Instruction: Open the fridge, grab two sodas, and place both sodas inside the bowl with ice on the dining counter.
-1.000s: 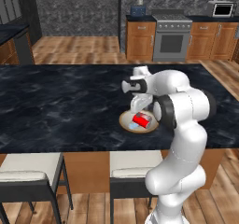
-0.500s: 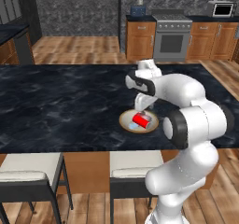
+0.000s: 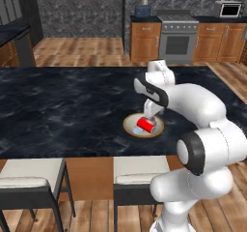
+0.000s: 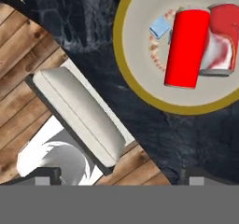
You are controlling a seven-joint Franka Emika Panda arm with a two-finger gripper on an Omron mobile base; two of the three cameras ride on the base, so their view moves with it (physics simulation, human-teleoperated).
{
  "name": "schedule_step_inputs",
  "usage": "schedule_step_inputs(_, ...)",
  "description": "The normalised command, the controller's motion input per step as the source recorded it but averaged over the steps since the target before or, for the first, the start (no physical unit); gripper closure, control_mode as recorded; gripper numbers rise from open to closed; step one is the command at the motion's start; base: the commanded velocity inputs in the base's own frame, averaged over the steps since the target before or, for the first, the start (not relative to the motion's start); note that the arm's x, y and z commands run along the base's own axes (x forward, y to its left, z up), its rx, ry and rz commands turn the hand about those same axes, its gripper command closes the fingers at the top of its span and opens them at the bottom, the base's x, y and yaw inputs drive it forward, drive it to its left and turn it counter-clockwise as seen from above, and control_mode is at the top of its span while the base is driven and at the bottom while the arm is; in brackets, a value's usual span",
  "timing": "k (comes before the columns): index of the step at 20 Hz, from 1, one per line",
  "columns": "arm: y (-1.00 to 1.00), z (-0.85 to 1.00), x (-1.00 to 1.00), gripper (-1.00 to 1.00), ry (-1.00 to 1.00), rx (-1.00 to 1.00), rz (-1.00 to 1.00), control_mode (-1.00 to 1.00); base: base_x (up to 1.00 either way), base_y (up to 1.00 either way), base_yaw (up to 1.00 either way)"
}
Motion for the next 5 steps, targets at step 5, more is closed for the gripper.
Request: schedule_step_inputs(5, -0.29, 0.10, -0.64, -1.00, -0.07, 0.06, 0.00, -1.00, 0.00, 0.00, 0.00)
